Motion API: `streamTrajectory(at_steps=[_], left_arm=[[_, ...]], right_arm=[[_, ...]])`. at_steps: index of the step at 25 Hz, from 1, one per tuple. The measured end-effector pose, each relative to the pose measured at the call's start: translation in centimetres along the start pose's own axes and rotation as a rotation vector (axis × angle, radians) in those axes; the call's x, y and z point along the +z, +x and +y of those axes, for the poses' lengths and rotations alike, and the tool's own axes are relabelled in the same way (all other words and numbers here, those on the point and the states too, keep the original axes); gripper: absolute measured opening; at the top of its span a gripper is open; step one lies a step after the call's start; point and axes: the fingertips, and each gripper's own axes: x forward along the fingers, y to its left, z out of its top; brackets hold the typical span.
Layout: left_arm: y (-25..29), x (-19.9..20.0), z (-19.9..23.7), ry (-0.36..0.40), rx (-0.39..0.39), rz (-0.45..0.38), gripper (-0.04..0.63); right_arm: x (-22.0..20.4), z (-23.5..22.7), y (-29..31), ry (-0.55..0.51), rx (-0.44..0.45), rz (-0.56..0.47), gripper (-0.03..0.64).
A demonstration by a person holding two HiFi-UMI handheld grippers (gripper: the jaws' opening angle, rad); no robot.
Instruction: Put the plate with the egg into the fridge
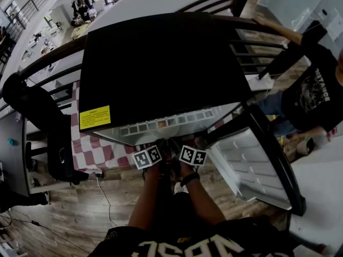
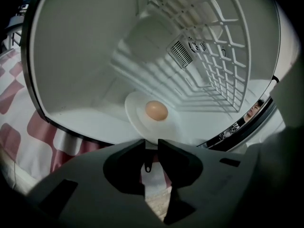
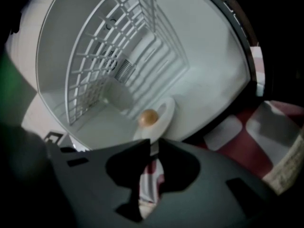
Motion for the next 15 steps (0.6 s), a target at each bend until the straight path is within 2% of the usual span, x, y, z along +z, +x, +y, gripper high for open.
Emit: streamTrajectory(at_steps=[15], left_arm=[[1.2,1.3,0.3,0.007,0.007,0.021,0.098]], right_arm=[[1.5,-0.1,1.6,0.009,-0.020,-0.013,0.067]])
